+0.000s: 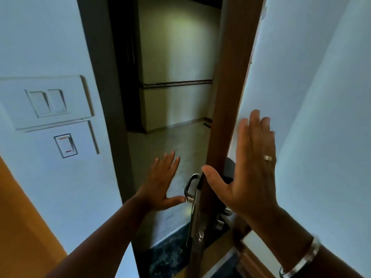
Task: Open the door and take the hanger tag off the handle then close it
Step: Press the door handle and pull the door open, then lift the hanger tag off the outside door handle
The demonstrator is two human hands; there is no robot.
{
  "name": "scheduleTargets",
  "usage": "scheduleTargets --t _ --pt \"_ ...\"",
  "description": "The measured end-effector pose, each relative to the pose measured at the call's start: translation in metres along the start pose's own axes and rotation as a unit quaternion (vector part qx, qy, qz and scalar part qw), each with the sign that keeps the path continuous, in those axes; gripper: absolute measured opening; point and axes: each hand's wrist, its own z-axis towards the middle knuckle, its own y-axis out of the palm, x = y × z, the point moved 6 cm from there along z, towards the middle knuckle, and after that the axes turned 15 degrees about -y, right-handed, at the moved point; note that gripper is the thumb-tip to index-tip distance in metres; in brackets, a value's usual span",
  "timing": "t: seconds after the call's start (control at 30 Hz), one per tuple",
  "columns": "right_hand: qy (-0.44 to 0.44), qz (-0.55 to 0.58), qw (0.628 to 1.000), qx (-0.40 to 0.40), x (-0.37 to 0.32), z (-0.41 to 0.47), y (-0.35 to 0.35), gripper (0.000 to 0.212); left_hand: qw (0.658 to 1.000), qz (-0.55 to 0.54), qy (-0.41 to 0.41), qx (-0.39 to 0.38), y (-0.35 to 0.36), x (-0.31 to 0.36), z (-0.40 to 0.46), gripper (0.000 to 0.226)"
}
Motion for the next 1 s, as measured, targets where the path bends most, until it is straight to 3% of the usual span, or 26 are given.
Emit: scheduleTargets --t 0.2,0.33,0.6,1.0 --pt "-0.008 -0.135 0.991 -0.018 0.009 0.014 -0.011 0.101 0.985 -0.047 0.149 -0.08 0.051 0.058 0.027 0.116" --pt "0.029 -0.269 0.963 0.002 0.031 0.004 -0.017 0.108 0.965 -0.101 0.208 -0.128 0.079 0.108 0.036 0.115" --pt "0.034 -0.357 0.932 0.047 0.068 -0.023 -0.038 0.109 0.944 -0.164 0.21 -0.196 0.112 0.163 0.042 0.118" --pt "0.029 -0.35 0.934 0.071 0.09 -0.037 -0.053 0.104 0.961 -0.048 0.2 -0.187 0.119 0.169 0.043 0.114"
